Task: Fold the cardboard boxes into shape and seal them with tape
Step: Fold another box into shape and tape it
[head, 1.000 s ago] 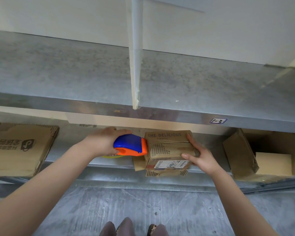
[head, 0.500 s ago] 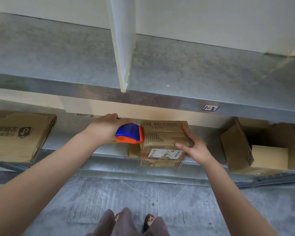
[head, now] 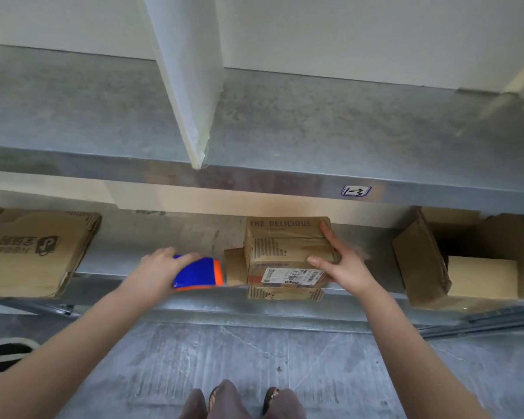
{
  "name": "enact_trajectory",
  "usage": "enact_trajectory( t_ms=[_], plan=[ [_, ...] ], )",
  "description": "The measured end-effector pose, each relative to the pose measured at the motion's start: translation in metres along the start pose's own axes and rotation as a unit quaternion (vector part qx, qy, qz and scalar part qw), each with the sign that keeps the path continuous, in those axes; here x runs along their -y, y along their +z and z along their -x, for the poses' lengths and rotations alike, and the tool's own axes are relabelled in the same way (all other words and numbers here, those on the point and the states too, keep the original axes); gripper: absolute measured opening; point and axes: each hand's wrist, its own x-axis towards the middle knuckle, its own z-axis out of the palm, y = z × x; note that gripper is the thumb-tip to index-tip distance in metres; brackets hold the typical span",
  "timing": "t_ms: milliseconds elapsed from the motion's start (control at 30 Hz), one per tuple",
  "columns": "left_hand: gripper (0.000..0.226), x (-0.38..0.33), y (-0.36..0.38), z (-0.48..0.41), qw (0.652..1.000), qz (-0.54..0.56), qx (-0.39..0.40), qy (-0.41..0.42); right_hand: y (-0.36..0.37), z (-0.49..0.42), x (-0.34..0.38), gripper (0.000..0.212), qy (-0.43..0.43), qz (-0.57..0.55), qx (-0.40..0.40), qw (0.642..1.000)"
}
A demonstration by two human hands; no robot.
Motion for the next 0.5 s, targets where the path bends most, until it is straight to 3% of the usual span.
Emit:
enact_trajectory(
  t_ms=[233,500],
  plan=[
    [0.069,0.056,0.003,-0.016,0.997,0.025,-0.061,-0.035,0.001,0.0,0.0,0.1,0.002,0.006,0.004,1.0],
    [0.088,0.079,0.023,-0.038,0.995,0.092,-0.02,-0.025,0.001,0.0,0.0,0.099,0.002,0.006,0.0,1.0]
  ],
)
